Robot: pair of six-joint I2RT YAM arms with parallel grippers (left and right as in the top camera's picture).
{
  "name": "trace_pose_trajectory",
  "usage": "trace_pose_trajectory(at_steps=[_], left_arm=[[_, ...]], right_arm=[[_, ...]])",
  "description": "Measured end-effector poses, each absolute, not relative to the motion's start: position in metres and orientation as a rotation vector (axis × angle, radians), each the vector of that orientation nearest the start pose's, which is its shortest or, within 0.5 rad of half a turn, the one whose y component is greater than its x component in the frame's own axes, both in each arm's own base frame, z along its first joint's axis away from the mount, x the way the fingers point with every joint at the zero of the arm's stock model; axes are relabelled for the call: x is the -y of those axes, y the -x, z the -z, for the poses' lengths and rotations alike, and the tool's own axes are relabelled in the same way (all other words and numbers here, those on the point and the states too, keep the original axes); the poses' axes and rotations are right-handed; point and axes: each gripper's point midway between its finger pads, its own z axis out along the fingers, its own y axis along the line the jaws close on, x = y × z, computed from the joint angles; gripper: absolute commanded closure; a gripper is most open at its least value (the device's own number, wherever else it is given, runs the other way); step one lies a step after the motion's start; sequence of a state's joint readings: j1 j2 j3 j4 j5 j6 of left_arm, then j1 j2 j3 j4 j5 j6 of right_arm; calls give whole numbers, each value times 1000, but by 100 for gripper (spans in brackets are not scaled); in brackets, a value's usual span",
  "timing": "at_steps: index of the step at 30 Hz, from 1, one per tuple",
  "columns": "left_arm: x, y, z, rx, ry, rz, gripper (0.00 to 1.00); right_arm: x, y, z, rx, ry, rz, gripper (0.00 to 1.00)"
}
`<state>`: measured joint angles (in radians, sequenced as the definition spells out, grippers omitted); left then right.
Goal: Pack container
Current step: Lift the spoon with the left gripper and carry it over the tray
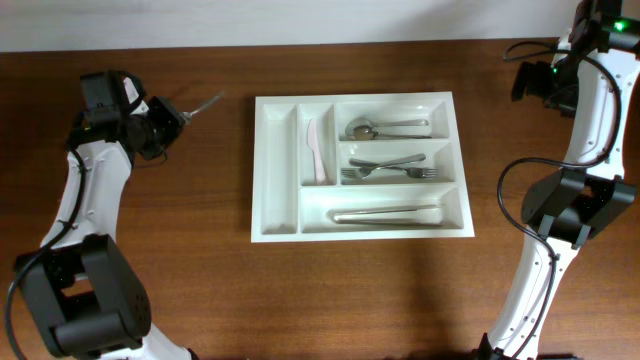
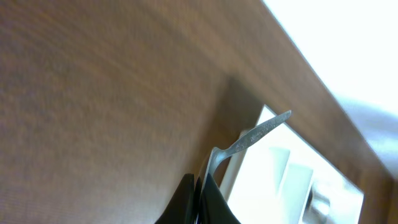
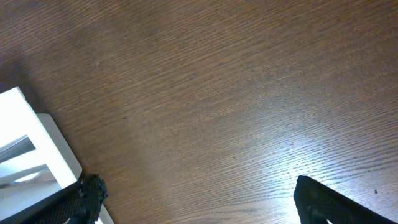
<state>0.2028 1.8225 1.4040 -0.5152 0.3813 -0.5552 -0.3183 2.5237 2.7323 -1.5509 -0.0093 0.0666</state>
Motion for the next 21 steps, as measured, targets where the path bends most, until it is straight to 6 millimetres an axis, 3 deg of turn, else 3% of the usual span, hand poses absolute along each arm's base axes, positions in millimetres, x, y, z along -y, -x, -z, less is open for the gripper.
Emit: trace_pose_trajectory(at_steps=[7, 14, 17, 21], left_arm=[[-20, -442, -125, -2565, 645, 610, 98], [-14, -432, -121, -2624, 516, 604, 98], [-9, -432, -121, -2625, 543, 619, 98], [6, -430, -117, -2635, 720, 609, 98]], right_arm=[[161, -493, -136, -2860, -556, 28, 1], [161, -493, -136, -2860, -556, 28, 1], [161, -493, -136, -2860, -556, 28, 1], [161, -493, -136, -2860, -556, 28, 1]])
